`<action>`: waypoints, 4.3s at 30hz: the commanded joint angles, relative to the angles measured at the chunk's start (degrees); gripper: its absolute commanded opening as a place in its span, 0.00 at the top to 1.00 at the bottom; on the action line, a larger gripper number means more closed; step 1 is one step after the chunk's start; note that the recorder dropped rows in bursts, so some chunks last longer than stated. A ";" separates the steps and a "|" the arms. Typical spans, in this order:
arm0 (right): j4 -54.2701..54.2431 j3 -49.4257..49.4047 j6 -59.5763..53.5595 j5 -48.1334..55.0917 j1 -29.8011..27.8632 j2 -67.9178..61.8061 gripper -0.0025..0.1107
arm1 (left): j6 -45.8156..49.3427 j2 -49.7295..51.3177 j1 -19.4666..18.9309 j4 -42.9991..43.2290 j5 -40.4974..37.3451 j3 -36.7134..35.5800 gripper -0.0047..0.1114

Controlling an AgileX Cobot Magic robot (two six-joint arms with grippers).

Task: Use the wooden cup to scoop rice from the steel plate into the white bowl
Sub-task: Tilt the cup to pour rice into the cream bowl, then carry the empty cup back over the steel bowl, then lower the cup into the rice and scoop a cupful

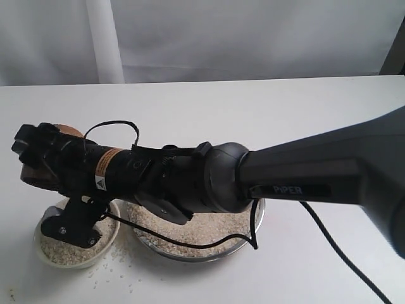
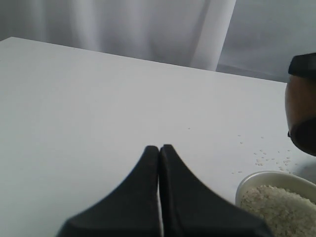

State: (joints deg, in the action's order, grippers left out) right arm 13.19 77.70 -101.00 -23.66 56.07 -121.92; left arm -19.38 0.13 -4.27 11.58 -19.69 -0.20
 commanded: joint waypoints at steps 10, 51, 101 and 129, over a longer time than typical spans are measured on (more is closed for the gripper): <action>2.16 5.69 45.75 36.49 -4.15 6.06 0.98 | -0.08 -0.13 0.27 -0.33 0.36 0.20 0.96; 51.90 11.29 65.44 79.09 -7.54 -6.46 0.98 | -0.08 -0.13 0.27 -0.33 0.36 0.20 0.96; 42.58 11.40 62.19 74.74 -2.52 -8.61 0.98 | -0.08 -0.13 0.27 -0.33 0.36 0.20 0.96; 18.02 11.48 58.44 67.46 -2.90 -3.45 0.98 | -0.08 -0.13 0.27 -0.33 0.36 0.20 0.96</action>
State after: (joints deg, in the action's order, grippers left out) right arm 34.50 89.08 -42.02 45.31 53.27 -126.64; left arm -19.38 0.13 -4.27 11.58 -19.69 -0.20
